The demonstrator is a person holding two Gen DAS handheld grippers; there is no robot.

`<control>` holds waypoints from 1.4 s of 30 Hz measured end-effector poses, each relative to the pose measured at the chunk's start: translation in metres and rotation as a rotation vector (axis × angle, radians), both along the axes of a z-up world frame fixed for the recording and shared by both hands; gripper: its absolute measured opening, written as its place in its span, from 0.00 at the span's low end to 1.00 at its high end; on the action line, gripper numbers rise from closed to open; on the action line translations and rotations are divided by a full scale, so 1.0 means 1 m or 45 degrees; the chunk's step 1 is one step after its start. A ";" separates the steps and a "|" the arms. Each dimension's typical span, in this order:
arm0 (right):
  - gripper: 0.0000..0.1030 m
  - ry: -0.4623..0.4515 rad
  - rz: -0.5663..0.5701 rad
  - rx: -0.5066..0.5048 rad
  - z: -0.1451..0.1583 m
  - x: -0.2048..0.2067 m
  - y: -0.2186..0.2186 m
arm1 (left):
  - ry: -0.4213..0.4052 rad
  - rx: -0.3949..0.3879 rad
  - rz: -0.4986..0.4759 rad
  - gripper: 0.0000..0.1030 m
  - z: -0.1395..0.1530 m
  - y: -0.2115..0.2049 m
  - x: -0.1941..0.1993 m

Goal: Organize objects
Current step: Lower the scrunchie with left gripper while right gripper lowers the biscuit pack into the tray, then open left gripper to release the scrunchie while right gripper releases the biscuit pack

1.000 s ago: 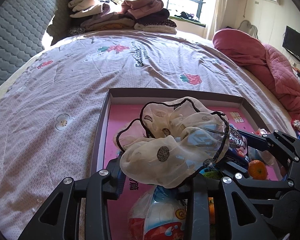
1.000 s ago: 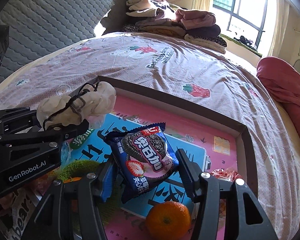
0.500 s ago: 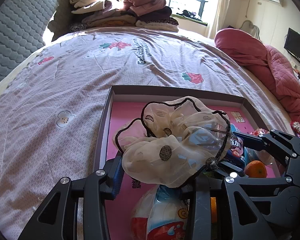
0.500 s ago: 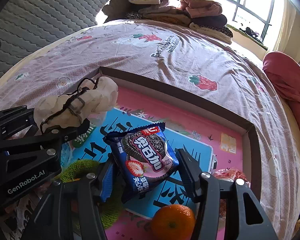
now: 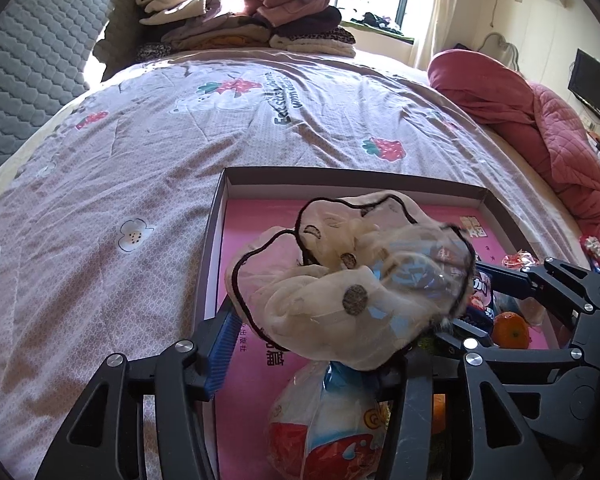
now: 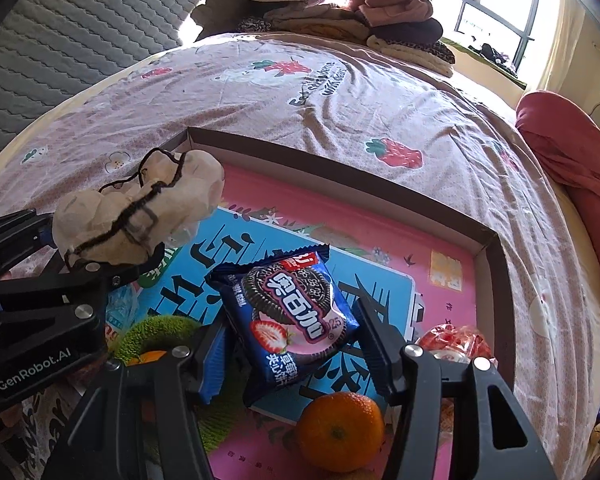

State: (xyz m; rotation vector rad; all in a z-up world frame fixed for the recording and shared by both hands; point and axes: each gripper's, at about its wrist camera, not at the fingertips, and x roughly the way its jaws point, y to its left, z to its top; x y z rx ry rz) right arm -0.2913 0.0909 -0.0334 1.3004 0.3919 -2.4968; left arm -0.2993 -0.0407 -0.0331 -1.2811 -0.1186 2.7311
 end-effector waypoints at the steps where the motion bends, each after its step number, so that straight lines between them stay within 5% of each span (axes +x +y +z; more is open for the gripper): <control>1: 0.57 -0.003 -0.003 -0.001 0.000 0.000 0.000 | 0.001 -0.004 -0.001 0.53 0.000 0.001 0.001; 42: 0.57 0.047 -0.066 -0.067 0.052 0.045 0.034 | 0.076 -0.100 -0.062 0.68 0.035 0.019 0.044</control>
